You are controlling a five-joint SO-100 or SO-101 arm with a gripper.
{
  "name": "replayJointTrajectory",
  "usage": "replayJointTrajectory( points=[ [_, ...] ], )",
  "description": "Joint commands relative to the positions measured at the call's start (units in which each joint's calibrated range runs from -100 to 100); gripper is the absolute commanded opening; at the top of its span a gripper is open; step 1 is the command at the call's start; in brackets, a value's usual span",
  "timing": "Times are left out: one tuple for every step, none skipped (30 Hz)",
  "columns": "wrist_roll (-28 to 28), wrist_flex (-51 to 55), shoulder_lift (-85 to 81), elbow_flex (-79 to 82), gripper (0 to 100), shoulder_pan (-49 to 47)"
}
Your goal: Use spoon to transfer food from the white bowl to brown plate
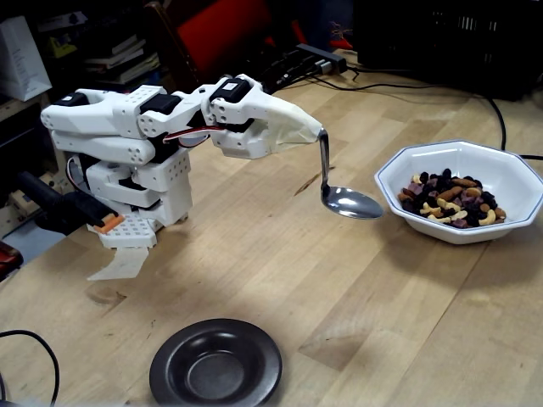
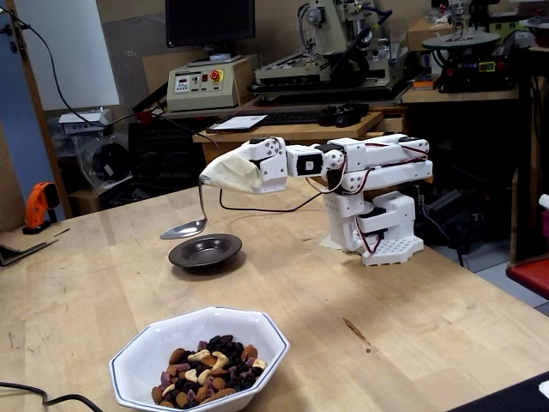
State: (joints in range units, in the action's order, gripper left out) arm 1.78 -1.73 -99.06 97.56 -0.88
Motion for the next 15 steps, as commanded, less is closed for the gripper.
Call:
replayJointTrajectory(
  points=[
    [0.0, -0.7, -0.4, 0.1, 4, -0.1],
    [0.0, -0.7, -0.4, 0.1, 4, 0.1],
    [0.0, -0.7, -0.4, 0.1, 4, 0.1],
    [0.0, -0.7, -0.4, 0.1, 4, -0.1],
    [0.0, -0.7, -0.6, 0.1, 4, -0.2],
    [0.0, -0.7, -0.7, 0.1, 4, -0.2],
    [0.0, -0.7, -0.7, 0.1, 4, -0.2],
    [0.0, -0.7, -0.5, 0.1, 4, 0.0],
    [0.0, -0.7, -0.4, 0.1, 4, 0.1],
    [0.0, -0.7, -0.4, 0.1, 4, 0.1],
    [0.0, -0.7, -0.4, 0.1, 4, 0.1],
    [0.0, -0.7, -0.4, 0.1, 4, 0.1],
    [0.0, -0.7, -0.4, 0.1, 4, 0.1],
    [0.0, -0.7, -0.4, 0.1, 4, 0.1],
    [0.0, -0.7, -0.4, 0.1, 4, -0.1]
  ],
)
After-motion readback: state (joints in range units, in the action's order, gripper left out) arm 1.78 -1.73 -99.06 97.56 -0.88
